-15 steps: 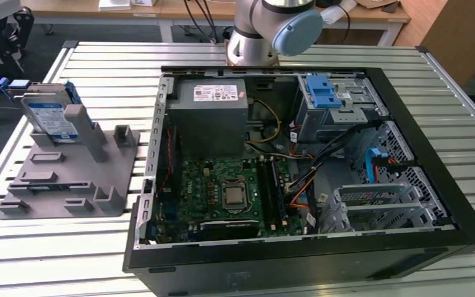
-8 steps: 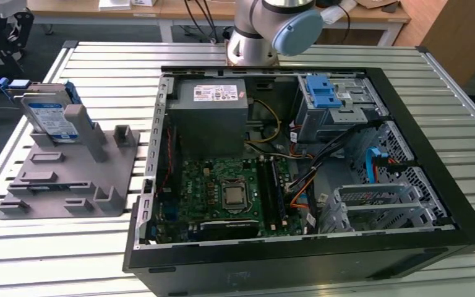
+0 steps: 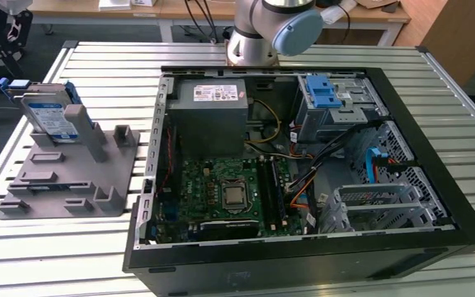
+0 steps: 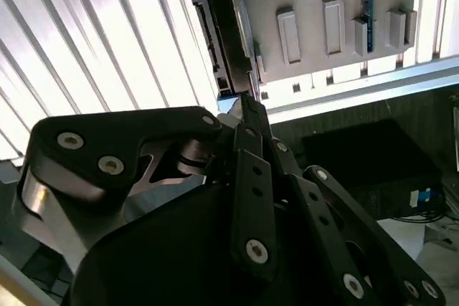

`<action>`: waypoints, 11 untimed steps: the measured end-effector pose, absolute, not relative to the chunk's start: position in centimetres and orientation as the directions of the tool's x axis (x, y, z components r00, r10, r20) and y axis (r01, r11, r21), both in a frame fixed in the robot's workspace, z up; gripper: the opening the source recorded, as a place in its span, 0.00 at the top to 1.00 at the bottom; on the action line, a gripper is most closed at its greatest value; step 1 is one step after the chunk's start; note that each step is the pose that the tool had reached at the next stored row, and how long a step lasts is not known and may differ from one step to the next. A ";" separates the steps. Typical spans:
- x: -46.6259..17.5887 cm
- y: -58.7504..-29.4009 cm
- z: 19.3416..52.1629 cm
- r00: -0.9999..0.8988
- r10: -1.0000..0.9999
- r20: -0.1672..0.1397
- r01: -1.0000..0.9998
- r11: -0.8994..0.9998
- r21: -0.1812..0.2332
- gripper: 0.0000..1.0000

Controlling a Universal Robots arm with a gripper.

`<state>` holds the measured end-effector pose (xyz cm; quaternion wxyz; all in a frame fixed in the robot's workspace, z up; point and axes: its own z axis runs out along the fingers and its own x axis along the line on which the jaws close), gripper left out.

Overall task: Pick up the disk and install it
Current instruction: 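Pick up the disk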

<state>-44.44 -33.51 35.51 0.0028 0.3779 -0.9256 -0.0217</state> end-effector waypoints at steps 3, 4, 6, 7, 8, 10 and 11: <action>-44.4 -33.5 35.5 -0.674 -0.738 -0.011 -0.738 0.673 0.042 0.89; -44.4 -33.5 35.5 -0.661 -0.750 -0.011 -0.750 0.660 0.042 0.89; -44.4 -33.5 35.5 -0.634 -0.774 -0.011 -0.773 0.633 0.042 0.89; -44.4 -33.5 35.4 -0.620 -0.785 -0.011 -0.785 0.619 0.042 0.89; -44.4 -33.5 35.4 -0.605 -0.796 -0.011 -0.796 0.604 0.042 0.89; -44.4 -33.5 35.4 -0.575 -0.818 -0.011 -0.818 0.574 0.042 0.89; -44.4 -33.5 35.4 -0.560 -0.828 -0.011 -0.828 0.559 0.042 0.89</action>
